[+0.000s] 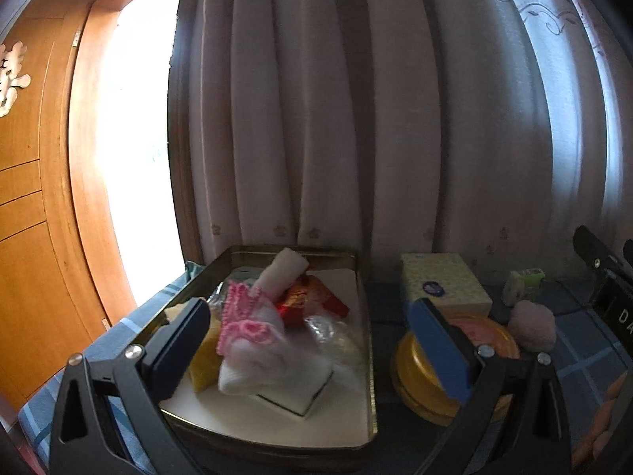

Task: Organize soft objects
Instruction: 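Move both tools past the tin toward the pink puff and green tissue pack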

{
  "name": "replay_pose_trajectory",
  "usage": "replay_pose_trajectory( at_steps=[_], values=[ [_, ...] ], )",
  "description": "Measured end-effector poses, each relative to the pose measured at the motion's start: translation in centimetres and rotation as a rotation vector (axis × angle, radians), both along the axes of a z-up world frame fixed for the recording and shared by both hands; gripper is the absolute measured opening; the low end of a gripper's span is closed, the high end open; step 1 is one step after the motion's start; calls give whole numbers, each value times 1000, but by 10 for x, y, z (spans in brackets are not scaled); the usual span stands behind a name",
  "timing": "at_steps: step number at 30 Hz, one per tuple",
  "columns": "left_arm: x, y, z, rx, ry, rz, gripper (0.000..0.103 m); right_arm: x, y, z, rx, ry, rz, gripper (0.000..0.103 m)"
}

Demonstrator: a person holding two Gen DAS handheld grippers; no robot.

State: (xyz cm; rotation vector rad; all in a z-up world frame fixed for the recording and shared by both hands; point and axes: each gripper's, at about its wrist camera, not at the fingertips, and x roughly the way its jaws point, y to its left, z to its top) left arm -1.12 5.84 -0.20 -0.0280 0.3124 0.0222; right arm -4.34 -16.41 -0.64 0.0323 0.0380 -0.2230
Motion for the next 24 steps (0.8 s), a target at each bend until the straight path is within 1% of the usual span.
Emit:
replay_pose_trajectory(
  at_steps=[3, 8, 17, 24],
  values=[
    [0, -6, 0, -11, 1, -4, 102, -4, -12, 0, -4, -2, -19, 96],
    [0, -26, 1, 24, -5, -40, 102, -5, -30, 1, -10, 6, -43, 96],
    [1, -50, 2, 29, 5, -79, 102, -7, -64, 0, -1, 28, -105, 96],
    [2, -68, 2, 47, 4, -105, 102, -7, -88, 0, -3, 42, -154, 96]
  ],
)
